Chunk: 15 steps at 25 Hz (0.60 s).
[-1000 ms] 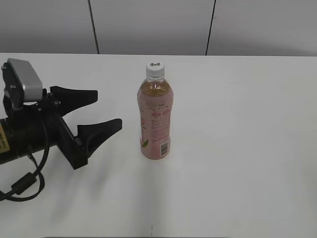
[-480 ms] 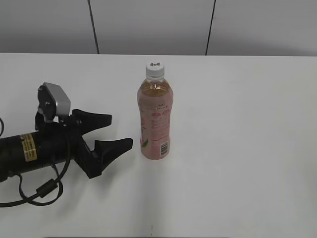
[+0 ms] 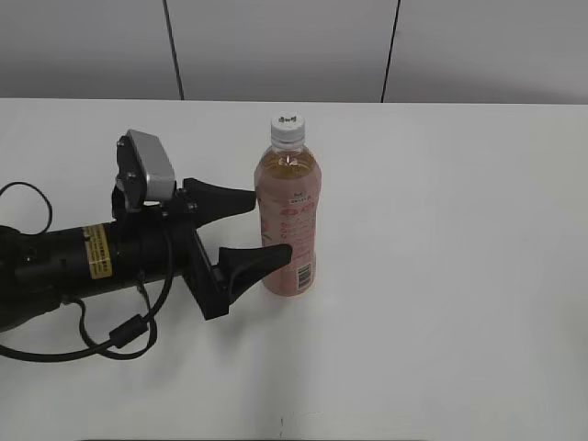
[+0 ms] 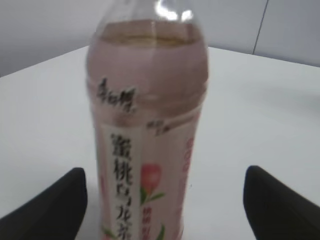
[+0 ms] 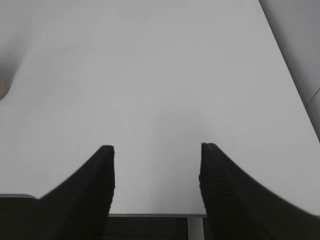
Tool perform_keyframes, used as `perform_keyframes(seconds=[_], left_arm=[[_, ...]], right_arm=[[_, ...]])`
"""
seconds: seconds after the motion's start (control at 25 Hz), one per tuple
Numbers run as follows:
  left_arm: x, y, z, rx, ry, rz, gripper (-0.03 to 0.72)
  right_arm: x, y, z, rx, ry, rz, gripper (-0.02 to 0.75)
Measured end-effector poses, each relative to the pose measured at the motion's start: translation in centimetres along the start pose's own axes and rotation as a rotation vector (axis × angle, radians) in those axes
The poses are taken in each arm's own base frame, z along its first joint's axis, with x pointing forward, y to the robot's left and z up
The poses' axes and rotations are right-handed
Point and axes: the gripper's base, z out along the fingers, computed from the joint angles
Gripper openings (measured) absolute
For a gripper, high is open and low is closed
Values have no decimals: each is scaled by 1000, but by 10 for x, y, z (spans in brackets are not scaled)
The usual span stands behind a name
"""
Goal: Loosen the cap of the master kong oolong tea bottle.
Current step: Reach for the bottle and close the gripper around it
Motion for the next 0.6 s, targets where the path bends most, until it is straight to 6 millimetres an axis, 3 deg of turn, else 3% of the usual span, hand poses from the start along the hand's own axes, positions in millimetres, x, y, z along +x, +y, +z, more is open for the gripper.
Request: perform_keyframes(seconds=[0.32, 0.6], left_arm=[[-13, 5, 15, -26, -61, 16, 576], [5, 12, 27, -21, -31, -24, 578]], right_arm=[[0, 0, 0, 0, 0, 0, 417], [0, 0, 0, 0, 0, 0, 417]])
